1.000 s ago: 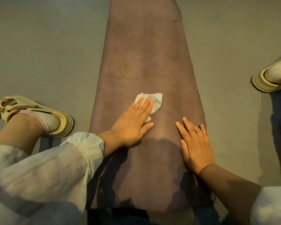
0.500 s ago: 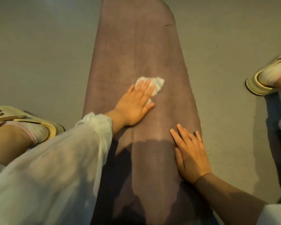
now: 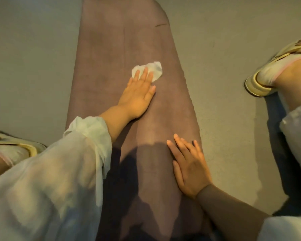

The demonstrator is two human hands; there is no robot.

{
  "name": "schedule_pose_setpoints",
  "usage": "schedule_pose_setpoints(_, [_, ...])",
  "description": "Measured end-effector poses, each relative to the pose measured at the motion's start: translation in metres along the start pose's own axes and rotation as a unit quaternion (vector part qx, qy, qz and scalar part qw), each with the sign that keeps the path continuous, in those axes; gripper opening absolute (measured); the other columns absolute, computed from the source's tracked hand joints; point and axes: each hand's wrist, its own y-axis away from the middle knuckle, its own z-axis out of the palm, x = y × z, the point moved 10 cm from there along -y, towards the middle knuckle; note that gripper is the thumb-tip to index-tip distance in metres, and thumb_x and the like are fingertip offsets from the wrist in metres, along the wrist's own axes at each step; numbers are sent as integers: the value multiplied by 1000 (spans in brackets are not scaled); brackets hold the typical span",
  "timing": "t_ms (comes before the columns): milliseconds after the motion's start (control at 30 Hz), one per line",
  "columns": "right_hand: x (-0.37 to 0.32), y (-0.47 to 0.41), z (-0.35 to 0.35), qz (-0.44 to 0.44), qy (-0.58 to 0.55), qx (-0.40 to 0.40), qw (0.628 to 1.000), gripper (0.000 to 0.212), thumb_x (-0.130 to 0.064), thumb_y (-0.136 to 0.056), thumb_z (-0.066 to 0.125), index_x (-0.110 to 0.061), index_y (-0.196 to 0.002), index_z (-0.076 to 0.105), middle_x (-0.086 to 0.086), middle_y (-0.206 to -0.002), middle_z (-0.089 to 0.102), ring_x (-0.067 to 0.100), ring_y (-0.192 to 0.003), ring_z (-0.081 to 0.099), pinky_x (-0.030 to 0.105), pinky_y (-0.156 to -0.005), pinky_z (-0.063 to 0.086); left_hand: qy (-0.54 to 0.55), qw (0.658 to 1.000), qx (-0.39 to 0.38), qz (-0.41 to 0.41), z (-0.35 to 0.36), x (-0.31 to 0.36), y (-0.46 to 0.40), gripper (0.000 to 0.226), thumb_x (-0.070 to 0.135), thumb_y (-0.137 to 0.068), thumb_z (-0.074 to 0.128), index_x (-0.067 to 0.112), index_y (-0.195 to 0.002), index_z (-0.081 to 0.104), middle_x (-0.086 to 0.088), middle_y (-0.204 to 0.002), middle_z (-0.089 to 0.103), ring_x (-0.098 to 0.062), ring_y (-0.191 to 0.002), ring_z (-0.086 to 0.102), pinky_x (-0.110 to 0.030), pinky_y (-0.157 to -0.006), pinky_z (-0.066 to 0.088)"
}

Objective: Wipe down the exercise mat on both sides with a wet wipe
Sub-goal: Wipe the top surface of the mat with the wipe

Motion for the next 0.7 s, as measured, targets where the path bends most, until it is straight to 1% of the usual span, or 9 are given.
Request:
schedule_pose_setpoints(100, [2,2,1,15,-8,-8,1000,53,-29,-87,35,-15,-137,48,14,-140,48,33,-120,53,53,-106,21,-10,997,-26,76,18,35,51,54,29,-102,26,12,-149,7,-6,-158,0,-24,-145,-6,-28,-113,-8])
schedule_pose_setpoints(267, [4,4,3,23,0,-6,1000,52,-27,-88,34,-11,-135,50,16,-139,49,34,-119,53,53,-108,23,-11,993,-50,104,40,59,118,56,33,-101,29,14,-148,5,2,-154,-7,-16,-141,-15,-27,-113,-12])
schedule_pose_setpoints(367, [7,6,-4,42,-44,25,998,49,-25,-90,36,-6,-131,52,16,-138,48,32,-123,49,47,-111,21,-18,992,-61,108,50,71,145,59,37,-100,31,16,-149,6,5,-153,-9,-13,-138,-20,-26,-112,-14])
schedule_pose_setpoints(433, [19,11,-12,81,-100,73,989,41,-16,-92,42,-3,-130,52,16,-139,47,33,-125,47,41,-111,25,-15,991,-69,116,56,78,160,60,40,-100,31,16,-149,8,4,-155,-4,-12,-138,-22,-23,-111,-18])
schedule_pose_setpoints(500, [42,20,-26,166,-160,143,962,37,-3,-92,45,-1,-129,51,16,-138,47,33,-125,44,34,-107,28,-20,988,-78,131,61,87,171,60,43,-99,30,17,-150,11,5,-157,-1,-11,-137,-24,-24,-111,-19])
schedule_pose_setpoints(600, [66,38,-51,296,-229,259,890,38,5,-90,45,0,-127,50,16,-133,49,29,-124,43,21,-103,27,-2,987,-82,142,64,101,184,59,45,-98,28,18,-149,18,3,-157,10,-8,-141,-13,-21,-111,-18])
schedule_pose_setpoints(633, [64,42,-60,309,-242,287,874,37,6,-89,45,-1,-125,51,15,-129,50,27,-121,45,21,-100,30,24,988,-73,133,60,104,186,60,46,-97,26,17,-149,19,1,-157,15,-8,-143,-6,-19,-111,-17])
schedule_pose_setpoints(667, [57,43,-68,302,-251,304,868,36,7,-88,45,-2,-122,54,14,-123,52,25,-116,47,24,-97,35,66,989,-57,116,55,105,188,61,45,-95,26,17,-149,20,-2,-156,19,-10,-144,2,-17,-112,-13])
schedule_pose_setpoints(700, [46,41,-74,279,-256,306,874,34,8,-87,45,-3,-116,57,12,-118,55,23,-110,50,25,-93,38,126,987,-39,93,49,103,190,60,45,-94,26,19,-148,20,-2,-155,23,-12,-144,12,-18,-114,-7])
